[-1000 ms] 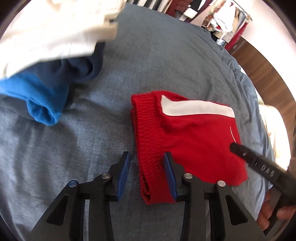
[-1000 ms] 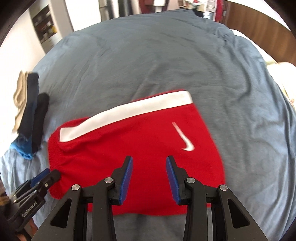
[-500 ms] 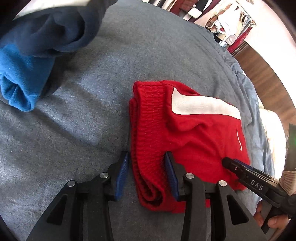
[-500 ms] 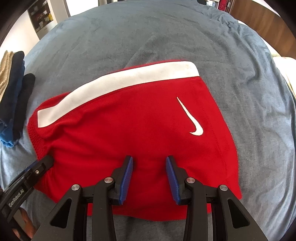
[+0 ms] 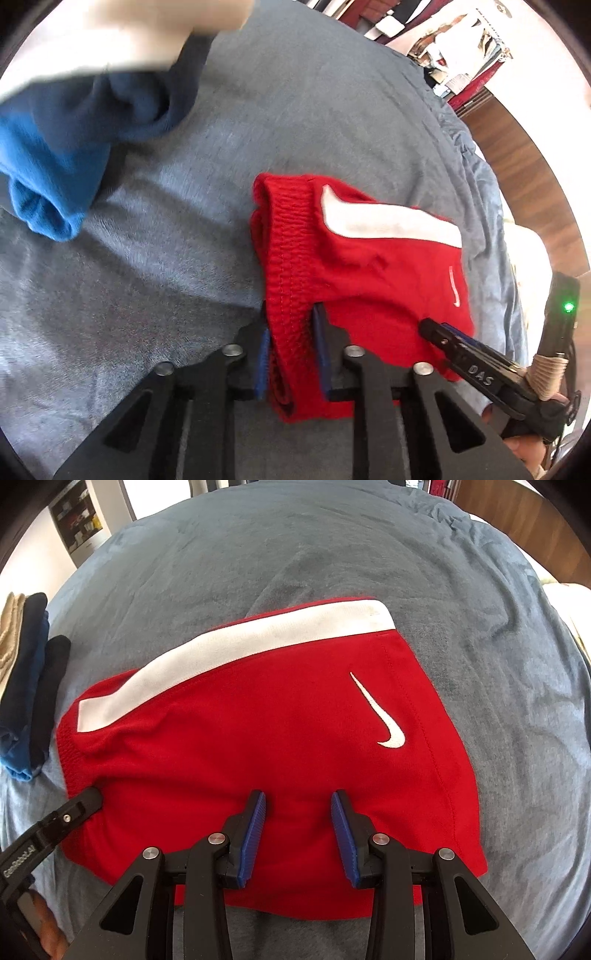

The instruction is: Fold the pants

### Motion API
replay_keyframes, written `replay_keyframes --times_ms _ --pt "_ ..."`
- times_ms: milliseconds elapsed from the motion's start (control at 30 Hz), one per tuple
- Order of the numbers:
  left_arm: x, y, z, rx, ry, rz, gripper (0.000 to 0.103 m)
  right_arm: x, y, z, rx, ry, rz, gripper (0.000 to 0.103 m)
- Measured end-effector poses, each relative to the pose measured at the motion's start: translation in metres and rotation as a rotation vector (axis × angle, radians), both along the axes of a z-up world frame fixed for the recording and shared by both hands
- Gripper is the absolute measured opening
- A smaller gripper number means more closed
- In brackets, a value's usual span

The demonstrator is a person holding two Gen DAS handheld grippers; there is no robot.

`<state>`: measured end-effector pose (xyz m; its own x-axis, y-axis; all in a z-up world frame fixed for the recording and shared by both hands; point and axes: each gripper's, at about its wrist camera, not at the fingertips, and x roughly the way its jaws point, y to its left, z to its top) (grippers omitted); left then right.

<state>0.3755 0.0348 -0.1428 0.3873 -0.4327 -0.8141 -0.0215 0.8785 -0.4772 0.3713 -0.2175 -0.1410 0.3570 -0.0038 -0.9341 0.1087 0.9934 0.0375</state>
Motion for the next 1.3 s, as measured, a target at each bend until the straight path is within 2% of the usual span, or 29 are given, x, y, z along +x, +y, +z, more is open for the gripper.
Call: replay_keyframes --times_ms 133,300,533,633,833,900,1100,1300 --pt "-0.002 -0.011 0.022 0.032 -0.044 -0.023 0.014 0.0 -0.001 0.001 0.016 -0.003 -0.001 0.038" --pt "-0.005 -0.041 0.051 0.206 -0.123 -0.084 0.014 -0.001 -0.006 -0.001 0.038 -0.007 0.002 0.038" --pt "-0.005 -0.063 0.071 0.269 -0.154 -0.122 0.014 -0.007 -0.011 0.014 0.11 -0.061 0.001 0.038" --pt "-0.004 -0.07 0.075 0.274 -0.156 -0.135 0.014 -0.008 -0.012 0.017 0.174 -0.081 0.008 0.038" --pt "-0.003 -0.096 0.087 0.322 -0.193 -0.184 0.014 0.0 -0.015 -0.006 0.273 -0.025 0.011 0.038" --pt "-0.004 -0.106 0.092 0.331 -0.207 -0.209 0.014 0.0 -0.018 -0.005 0.297 -0.03 0.003 0.037" --pt "-0.001 -0.14 0.102 0.331 -0.217 -0.257 0.014 -0.016 -0.046 0.026 0.305 -0.117 -0.052 0.037" --pt "0.004 -0.184 0.103 0.315 -0.227 -0.306 0.014 -0.026 -0.084 0.038 0.276 -0.146 -0.095 0.037"
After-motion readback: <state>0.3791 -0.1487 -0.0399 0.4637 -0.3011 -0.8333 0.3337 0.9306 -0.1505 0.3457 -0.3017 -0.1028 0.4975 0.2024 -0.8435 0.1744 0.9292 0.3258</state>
